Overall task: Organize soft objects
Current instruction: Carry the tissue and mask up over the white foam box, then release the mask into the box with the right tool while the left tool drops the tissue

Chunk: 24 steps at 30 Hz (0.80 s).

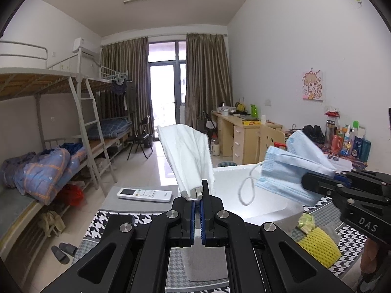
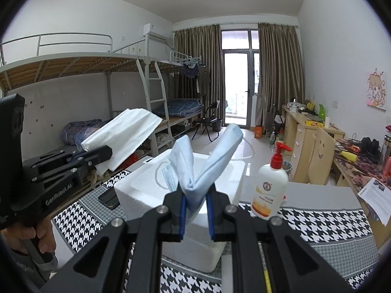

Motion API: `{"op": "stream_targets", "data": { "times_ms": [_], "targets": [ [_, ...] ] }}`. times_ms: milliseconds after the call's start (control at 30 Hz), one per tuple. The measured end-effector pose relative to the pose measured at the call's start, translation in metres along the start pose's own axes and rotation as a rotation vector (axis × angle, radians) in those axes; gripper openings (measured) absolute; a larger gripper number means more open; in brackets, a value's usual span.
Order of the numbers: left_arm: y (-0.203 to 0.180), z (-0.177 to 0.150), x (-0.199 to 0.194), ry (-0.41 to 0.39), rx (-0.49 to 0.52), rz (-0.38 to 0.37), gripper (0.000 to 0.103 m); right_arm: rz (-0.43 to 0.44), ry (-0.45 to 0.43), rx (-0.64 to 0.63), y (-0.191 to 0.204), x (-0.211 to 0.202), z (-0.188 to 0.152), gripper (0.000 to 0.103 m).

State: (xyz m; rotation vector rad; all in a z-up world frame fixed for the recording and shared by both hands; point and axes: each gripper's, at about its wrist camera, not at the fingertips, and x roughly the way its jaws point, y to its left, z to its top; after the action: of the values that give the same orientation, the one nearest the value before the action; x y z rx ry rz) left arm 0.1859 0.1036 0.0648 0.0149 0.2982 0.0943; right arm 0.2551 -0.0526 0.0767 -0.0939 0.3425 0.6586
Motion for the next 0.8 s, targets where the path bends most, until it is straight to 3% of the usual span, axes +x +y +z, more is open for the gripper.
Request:
{"op": "stream_targets", "data": {
  "times_ms": [600,667,733,800],
  "targets": [
    [0.010,0.001,0.022,0.019,-0.021,0.013,0.003,0.018,0.087,0.015,0.006,0.053,0.008,0.018],
    [0.010,0.002,0.023,0.020,-0.021,0.011,0.003,0.015,0.098,0.019,0.006,0.056,0.010,0.029],
    [0.010,0.003,0.023,0.020,-0.020,0.013,0.003,0.014,0.095,0.028,0.005,0.056,0.010,0.053],
    [0.007,0.003,0.023,0.021,-0.021,0.015,0.003,0.010,0.089,0.037,0.003,0.054,0.011,0.060]
  ]
}}
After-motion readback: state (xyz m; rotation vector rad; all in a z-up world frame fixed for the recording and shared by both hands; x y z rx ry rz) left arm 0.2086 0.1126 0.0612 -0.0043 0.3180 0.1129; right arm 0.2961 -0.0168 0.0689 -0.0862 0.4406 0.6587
